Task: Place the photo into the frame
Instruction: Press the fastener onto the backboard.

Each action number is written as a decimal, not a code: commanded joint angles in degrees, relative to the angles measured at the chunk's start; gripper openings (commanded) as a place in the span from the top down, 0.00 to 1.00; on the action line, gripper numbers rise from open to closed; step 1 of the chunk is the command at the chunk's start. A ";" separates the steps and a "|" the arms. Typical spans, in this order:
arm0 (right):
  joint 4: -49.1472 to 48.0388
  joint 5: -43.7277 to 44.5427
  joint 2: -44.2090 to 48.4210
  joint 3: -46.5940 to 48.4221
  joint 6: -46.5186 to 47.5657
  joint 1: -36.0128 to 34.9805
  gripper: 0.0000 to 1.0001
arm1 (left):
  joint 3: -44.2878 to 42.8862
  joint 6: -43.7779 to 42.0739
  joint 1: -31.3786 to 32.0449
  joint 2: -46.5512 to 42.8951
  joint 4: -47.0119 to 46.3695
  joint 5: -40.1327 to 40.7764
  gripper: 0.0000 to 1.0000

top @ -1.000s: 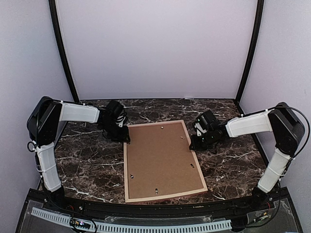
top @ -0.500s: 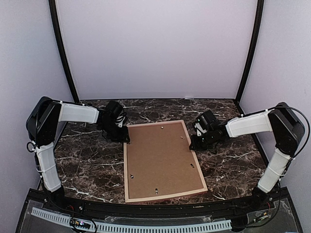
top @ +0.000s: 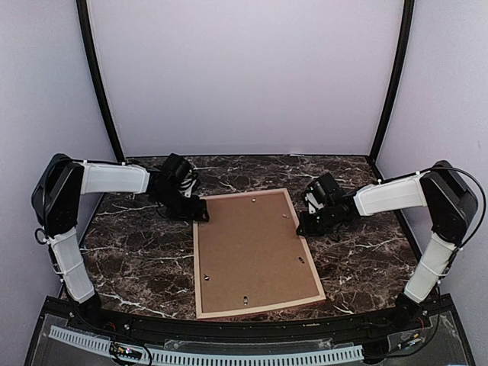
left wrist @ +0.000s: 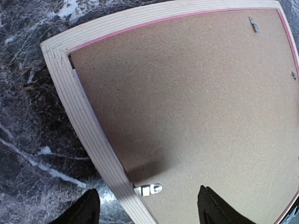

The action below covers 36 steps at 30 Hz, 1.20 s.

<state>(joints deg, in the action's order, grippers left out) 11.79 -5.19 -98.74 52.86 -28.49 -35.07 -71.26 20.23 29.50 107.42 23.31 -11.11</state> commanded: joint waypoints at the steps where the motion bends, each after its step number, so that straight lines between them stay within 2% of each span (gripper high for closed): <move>1: 1.91 -2.45 -2.85 -0.19 -0.10 -0.22 1.00 | 4.19 0.40 1.52 -7.17 0.08 1.32 0.23; 11: -0.77 -1.73 -3.30 -0.47 -1.56 0.08 1.00 | 15.64 7.59 11.46 -16.72 1.60 6.07 0.17; 16: -0.98 -1.84 -3.48 -0.26 -1.50 0.18 1.00 | 20.68 13.14 16.10 -18.95 1.68 7.07 0.15; 22: -1.44 -2.09 -3.34 -0.98 -1.76 0.18 1.00 | 22.39 16.15 21.42 -18.70 1.32 7.56 0.15; 28: -1.64 -2.09 -2.85 -1.91 -1.88 0.18 1.00 | 22.56 18.48 24.71 -17.06 1.31 7.41 0.20; 36: -2.19 -2.54 -2.81 -2.41 -2.03 0.20 1.00 | 23.06 19.07 25.46 -15.97 1.91 7.95 0.36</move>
<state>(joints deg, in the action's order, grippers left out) 8.49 -6.04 -99.72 52.58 -29.23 -35.07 -48.95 38.57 54.54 90.78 24.08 -3.66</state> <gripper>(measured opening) 0.146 0.673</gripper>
